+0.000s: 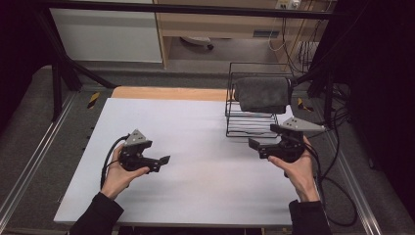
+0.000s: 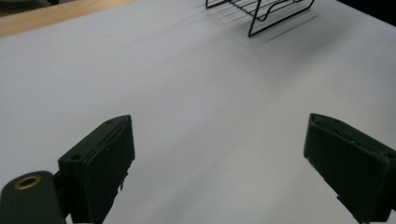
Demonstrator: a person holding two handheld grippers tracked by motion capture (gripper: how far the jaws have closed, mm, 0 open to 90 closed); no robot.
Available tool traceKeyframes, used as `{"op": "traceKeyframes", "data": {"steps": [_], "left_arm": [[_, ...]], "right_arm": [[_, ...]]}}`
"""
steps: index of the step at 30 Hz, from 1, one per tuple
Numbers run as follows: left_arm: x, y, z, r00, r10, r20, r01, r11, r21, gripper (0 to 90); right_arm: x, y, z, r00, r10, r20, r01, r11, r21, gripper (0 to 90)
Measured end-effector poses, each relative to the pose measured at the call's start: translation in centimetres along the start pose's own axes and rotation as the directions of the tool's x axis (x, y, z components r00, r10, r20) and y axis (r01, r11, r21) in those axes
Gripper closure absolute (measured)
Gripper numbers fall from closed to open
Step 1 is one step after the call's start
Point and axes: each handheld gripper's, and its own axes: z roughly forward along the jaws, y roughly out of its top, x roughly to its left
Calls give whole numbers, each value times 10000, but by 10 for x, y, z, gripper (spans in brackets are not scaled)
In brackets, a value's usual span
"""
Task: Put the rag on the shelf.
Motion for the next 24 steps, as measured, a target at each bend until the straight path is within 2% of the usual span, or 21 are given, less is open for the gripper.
{"op": "traceKeyframes", "data": {"steps": [3, 7, 15, 20, 24], "left_arm": [[6, -18, -7, 9999, -82, -122, 83, 10000, 29, 95], [13, -38, -13, 9994, -31, -345, 36, 9999, 148, 102], [26, -68, -22, 9985, -23, -552, 51, 9987, 511, 102], [31, -82, -26, 9980, -50, -632, 91, 9979, 636, 99], [31, -90, -25, 9974, 247, -678, -180, 9950, 985, 92]], "right_arm": [[1, -21, 5, 9993, -117, -363, 125, 9997, 208, 8], [-2, -49, 12, 9971, 170, -748, -127, 9983, 574, 8], [-12, -102, 20, 9900, 279, -1384, -95, 9912, 1317, 8], [-20, -125, 17, 9908, 363, -1301, -153, 9871, 1592, 9], [-23, -133, 10, 9903, 341, -1344, -135, 9884, 1512, 9]]}}
